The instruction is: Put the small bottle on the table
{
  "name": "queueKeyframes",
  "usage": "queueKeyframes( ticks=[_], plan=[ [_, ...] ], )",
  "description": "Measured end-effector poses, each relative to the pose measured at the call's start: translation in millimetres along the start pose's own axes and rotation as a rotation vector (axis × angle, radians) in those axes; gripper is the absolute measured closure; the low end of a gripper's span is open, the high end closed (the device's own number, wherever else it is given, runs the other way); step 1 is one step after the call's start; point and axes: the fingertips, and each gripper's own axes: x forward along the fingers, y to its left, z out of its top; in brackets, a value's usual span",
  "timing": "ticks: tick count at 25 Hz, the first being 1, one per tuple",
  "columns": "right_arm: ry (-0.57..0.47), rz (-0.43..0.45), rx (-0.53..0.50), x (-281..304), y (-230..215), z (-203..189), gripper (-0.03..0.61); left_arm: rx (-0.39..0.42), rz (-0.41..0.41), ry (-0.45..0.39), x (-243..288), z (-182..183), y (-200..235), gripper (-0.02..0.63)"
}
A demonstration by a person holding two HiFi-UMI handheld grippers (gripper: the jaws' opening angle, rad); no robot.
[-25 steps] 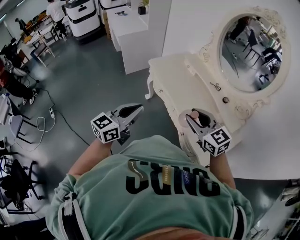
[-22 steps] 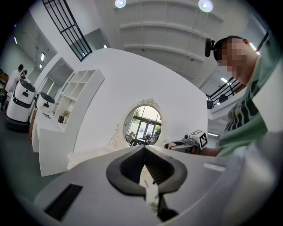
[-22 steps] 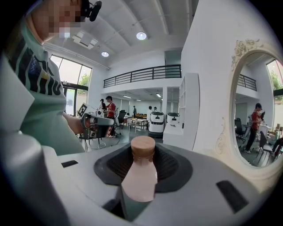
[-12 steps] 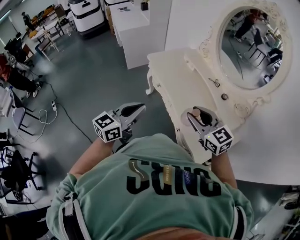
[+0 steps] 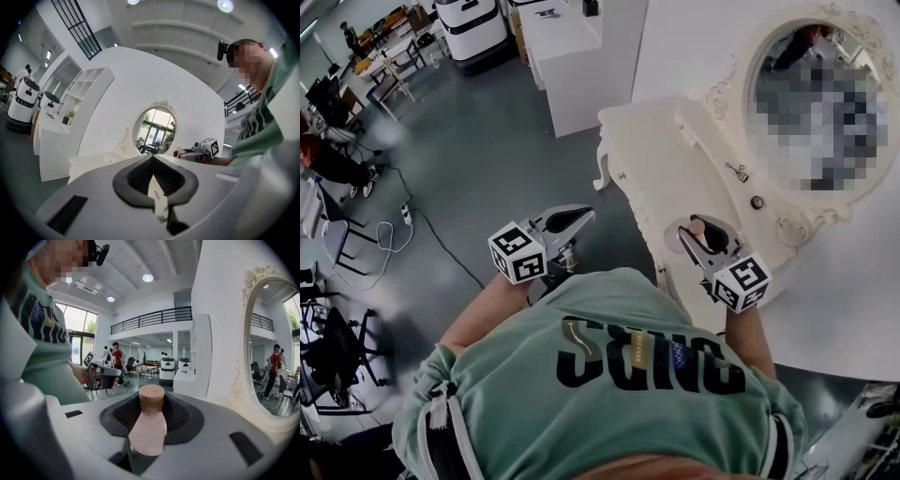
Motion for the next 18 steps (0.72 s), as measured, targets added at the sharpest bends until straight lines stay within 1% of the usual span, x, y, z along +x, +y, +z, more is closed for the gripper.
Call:
queueKeyframes(
  ticks=[3, 7, 10, 15, 18],
  plan=[
    [0.000, -0.030, 0.006, 30, -16, 5, 0.449, 0.004, -0.033, -0.001, 8, 8, 38, 0.615],
    [-0.002, -0.075, 0.019, 82, -36, 15, 0.449, 0.006, -0.086, 0.001, 16, 26, 101, 0.615],
    [-0.012, -0.108, 0.036, 124, -51, 31, 0.449, 0.005, -0.127, 0.014, 24, 49, 151, 0.614],
    [-0.035, -0.178, 0.074, 192, -75, 68, 0.449, 0.018, -0.184, 0.040, 24, 95, 229, 0.615],
    [-0.034, -0.212, 0.077, 229, -85, 86, 0.449, 0.016, -0.212, 0.049, 23, 116, 270, 0.614]
  ],
)
